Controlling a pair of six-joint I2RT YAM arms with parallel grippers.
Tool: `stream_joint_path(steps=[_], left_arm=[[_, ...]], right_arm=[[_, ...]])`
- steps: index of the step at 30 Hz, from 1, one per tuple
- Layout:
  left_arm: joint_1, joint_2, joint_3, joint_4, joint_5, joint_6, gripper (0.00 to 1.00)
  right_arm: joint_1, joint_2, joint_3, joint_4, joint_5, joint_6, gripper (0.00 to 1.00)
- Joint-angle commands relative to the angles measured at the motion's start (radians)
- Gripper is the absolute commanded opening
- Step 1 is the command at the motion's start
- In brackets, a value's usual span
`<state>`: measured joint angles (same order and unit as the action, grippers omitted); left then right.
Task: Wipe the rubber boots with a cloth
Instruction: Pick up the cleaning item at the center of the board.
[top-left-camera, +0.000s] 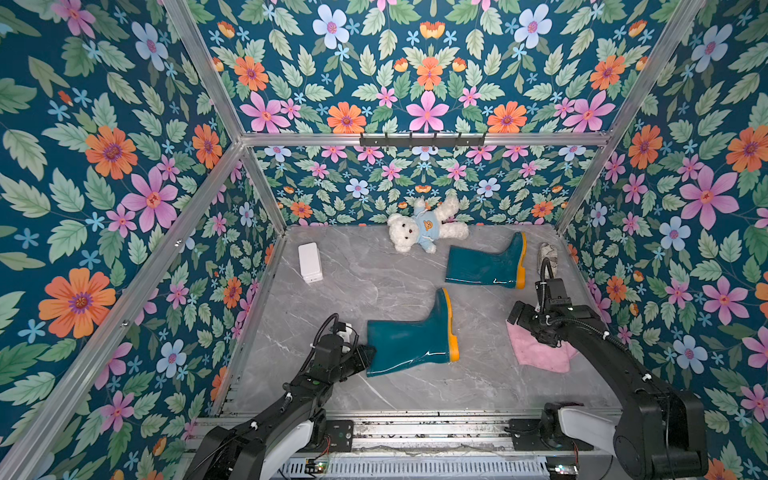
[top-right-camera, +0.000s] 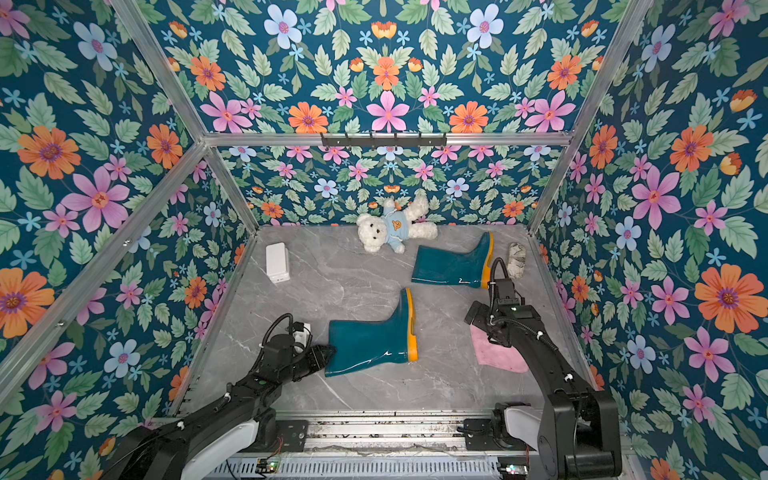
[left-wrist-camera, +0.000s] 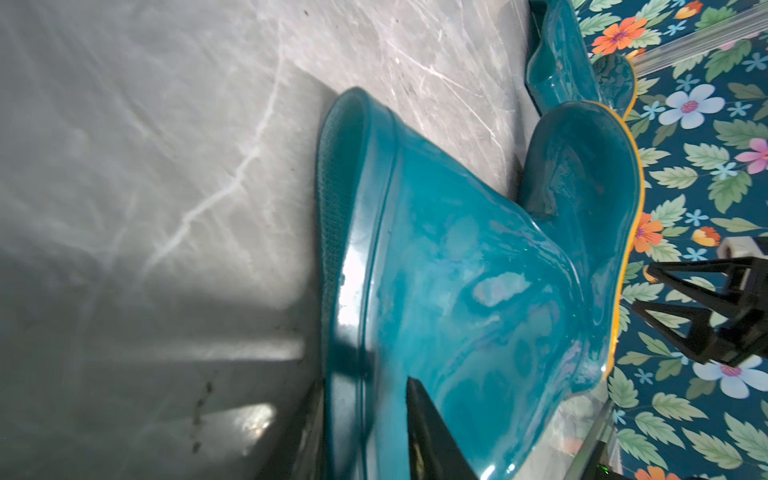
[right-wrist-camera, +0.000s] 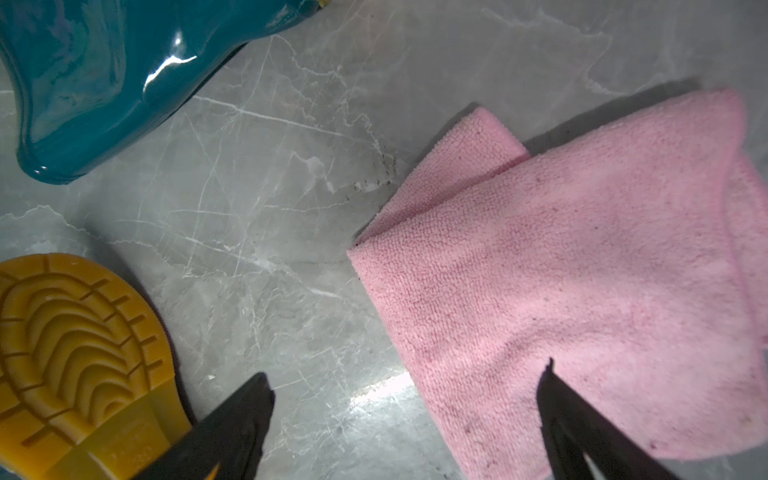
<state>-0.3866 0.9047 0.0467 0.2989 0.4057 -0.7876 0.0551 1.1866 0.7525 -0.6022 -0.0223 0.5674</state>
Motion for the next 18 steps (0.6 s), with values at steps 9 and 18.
stream_joint_path(steps=[9,18], left_arm=[[0.002,-0.044,0.012,0.019,0.012,-0.013,0.27],[0.003,-0.066,0.016,-0.041,-0.022,0.005,0.27]], right_arm=[[0.001,0.006,-0.004,0.009,0.004,0.000,0.99],[0.002,0.015,0.002,0.006,0.018,-0.005,0.99]])
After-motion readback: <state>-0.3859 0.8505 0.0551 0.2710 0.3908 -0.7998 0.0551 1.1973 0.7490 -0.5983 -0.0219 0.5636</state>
